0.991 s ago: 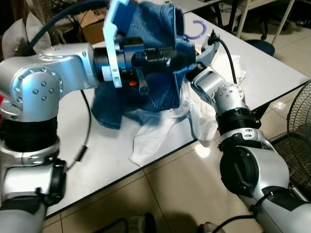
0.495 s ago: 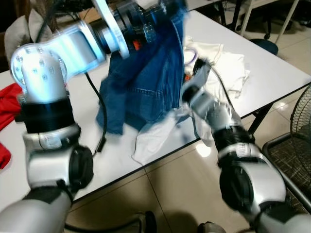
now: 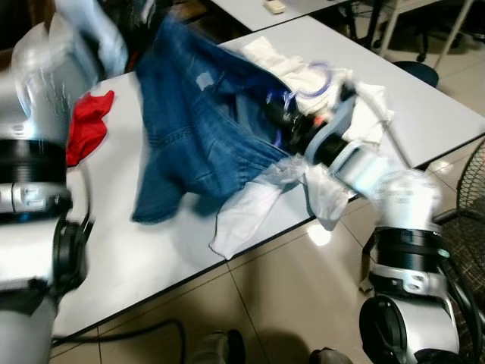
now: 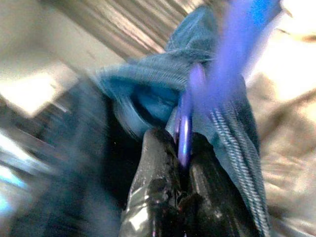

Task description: Hang hanger

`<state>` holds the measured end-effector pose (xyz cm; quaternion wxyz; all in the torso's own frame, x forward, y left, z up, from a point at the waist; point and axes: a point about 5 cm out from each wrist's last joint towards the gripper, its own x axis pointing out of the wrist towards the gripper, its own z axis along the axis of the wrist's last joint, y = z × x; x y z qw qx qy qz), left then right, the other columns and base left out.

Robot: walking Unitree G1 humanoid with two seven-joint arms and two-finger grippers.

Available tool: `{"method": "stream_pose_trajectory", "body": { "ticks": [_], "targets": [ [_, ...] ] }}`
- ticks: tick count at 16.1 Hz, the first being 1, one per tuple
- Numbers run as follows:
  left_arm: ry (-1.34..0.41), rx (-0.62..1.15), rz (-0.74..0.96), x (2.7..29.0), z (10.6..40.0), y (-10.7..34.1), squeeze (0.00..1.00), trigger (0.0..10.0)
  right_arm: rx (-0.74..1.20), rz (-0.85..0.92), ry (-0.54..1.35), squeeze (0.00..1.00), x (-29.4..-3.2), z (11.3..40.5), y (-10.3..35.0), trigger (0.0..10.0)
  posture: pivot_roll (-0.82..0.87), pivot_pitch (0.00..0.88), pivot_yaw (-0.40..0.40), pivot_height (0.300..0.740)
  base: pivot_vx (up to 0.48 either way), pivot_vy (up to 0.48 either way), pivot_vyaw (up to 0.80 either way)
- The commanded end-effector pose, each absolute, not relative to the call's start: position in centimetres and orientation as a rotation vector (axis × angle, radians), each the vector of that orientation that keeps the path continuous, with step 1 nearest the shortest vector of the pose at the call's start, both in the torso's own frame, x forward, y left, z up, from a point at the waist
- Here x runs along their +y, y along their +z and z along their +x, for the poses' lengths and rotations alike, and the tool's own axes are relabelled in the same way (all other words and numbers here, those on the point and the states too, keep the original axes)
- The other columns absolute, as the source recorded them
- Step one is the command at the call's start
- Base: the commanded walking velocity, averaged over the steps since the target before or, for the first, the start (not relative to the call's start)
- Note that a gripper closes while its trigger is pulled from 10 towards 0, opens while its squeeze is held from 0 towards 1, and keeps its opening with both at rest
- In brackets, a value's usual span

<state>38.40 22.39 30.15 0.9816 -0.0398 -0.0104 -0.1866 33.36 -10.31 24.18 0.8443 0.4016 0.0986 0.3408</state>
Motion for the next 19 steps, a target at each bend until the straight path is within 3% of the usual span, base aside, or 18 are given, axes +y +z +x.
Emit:
{"method": "stream_pose_trajectory", "body": {
  "ticks": [1, 4, 7, 8, 9, 10, 13, 19],
  "targets": [
    [-0.275, -0.020, -0.004, 24.5, 38.3, 29.8, 0.00, 0.0, 0.202, 0.863, 0.771, 0.00, -10.2, 32.6, 25.1, 10.0, -0.09, 0.083, 0.170, 0.740, 0.000, 0.000, 0.00],
    [-0.270, 0.305, 0.147, 25.3, 37.1, 18.6, 0.00, 0.0, 0.130, 0.929, 0.806, 0.00, -11.0, 31.6, 28.3, 10.0, -0.10, 0.086, 0.164, 0.740, 0.000, 0.000, 0.00],
    [-0.356, 0.409, 0.141, 23.8, 35.2, 13.3, 0.00, 0.0, 0.158, 0.942, 0.788, 0.00, -11.1, 30.9, 28.7, 10.0, -0.11, 0.089, 0.158, 0.740, 0.000, 0.000, 0.00],
    [-0.367, 0.401, 0.145, 23.5, 34.9, 12.7, 0.00, 1.2, 0.169, 0.914, 0.767, 0.00, -11.1, 30.8, 28.5, 10.0, -0.12, 0.089, 0.155, 0.740, 0.000, 0.000, 0.00],
    [-0.371, 0.390, 0.115, 23.4, 34.9, 12.6, 0.00, 10.0, 0.176, 0.897, 0.762, 0.00, -11.1, 30.8, 28.3, 10.0, -0.12, 0.089, 0.154, 0.740, 0.000, 0.000, 0.00],
    [-0.401, 0.367, 0.045, 23.3, 34.6, 12.7, 1.00, 10.0, 0.182, 0.879, 0.745, 0.00, -11.1, 30.7, 28.1, 10.0, -0.12, 0.089, 0.153, 0.740, 0.000, 0.000, 0.00],
    [-0.524, 0.353, 0.007, 23.8, 32.6, 12.5, 1.00, 10.0, 0.199, 0.820, 0.662, 0.00, -11.2, 30.8, 27.7, 10.0, -0.11, 0.091, 0.152, 0.740, 0.000, 0.000, 0.27],
    [-0.489, 0.199, -0.060, 27.9, 28.5, 14.5, 1.00, 10.0, 0.168, 0.809, 0.702, 0.00, -10.7, 31.9, 28.9, 10.0, -0.08, 0.084, 0.126, 0.740, 0.000, 0.000, 0.79]
  ]
}}
